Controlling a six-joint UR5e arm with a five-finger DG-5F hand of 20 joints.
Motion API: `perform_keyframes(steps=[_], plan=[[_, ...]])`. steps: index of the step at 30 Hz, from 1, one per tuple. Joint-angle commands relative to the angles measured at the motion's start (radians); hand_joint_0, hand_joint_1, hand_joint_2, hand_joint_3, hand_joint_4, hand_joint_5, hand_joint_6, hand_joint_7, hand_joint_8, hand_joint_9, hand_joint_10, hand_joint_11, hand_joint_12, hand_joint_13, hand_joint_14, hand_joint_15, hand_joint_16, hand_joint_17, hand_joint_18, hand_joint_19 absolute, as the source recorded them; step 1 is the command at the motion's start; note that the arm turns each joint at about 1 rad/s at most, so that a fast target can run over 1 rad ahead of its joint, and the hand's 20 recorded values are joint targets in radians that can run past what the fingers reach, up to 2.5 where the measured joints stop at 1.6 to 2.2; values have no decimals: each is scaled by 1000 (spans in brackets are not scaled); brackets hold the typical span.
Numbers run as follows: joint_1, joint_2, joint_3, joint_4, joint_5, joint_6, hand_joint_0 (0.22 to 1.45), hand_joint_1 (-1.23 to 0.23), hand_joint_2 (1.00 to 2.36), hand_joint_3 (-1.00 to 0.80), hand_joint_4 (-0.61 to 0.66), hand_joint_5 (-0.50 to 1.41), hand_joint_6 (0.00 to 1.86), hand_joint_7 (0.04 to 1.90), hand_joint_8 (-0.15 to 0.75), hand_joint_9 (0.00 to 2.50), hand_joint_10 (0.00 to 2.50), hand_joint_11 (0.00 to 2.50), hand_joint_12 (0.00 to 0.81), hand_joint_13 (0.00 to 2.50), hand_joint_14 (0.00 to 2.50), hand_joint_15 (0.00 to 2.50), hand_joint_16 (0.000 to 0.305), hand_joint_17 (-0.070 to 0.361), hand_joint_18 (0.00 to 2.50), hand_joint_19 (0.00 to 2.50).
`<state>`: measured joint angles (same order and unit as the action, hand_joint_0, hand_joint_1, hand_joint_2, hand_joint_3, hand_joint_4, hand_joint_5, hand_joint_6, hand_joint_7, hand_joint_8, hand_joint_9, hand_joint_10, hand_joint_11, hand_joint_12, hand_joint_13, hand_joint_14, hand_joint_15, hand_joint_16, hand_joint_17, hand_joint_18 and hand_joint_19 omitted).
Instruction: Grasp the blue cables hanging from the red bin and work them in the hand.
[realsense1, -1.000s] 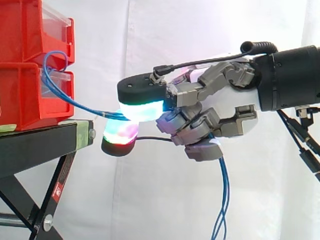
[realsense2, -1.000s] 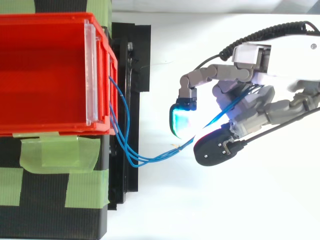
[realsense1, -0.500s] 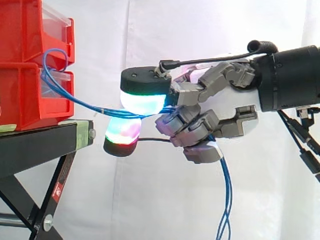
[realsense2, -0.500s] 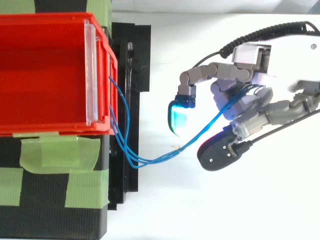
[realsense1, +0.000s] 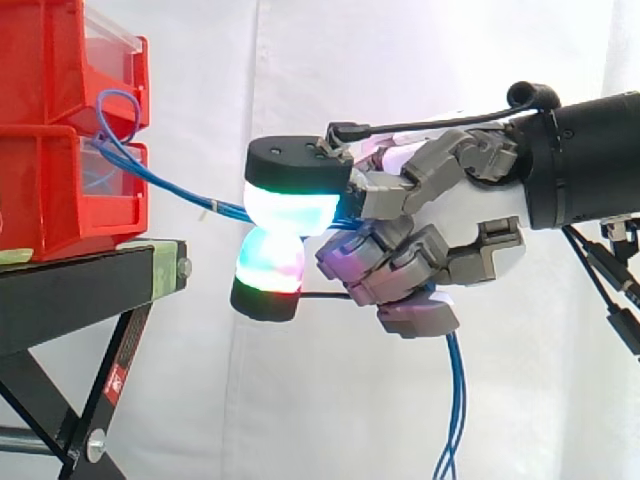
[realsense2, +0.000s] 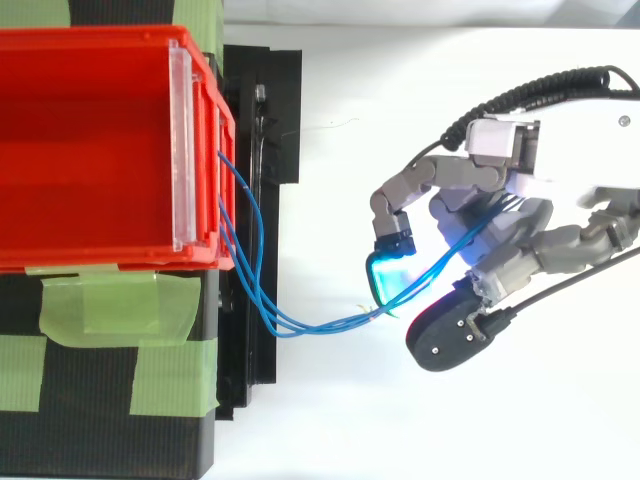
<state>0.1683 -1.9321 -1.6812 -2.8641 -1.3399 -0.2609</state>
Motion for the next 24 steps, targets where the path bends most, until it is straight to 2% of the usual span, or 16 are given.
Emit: perform_keyframes(steps=[1, 10, 17, 24], plan=[[-1, -1, 0, -1, -1, 0, 845, -578, 1002, -956, 215, 105, 698, 1245, 533, 820, 2500, 2500, 581, 1154, 2500, 2090, 49, 110, 1559, 977], [-9, -1, 0, -3, 8, -3, 795, -532, 1000, -1000, 234, 163, 581, 1296, 553, 889, 2500, 2500, 579, 1195, 2500, 2070, 52, 117, 1587, 862], [-18, -1, 0, -6, 62, -1, 832, -550, 1000, -1000, 215, 207, 563, 1314, 553, 926, 2500, 2500, 583, 1202, 2500, 2086, 49, 111, 1599, 921], [-23, 1, 0, -1, 62, 0, 900, -584, 1009, -804, 204, 215, 568, 1326, 548, 936, 2500, 2500, 584, 1207, 2500, 2114, 49, 110, 1608, 958]])
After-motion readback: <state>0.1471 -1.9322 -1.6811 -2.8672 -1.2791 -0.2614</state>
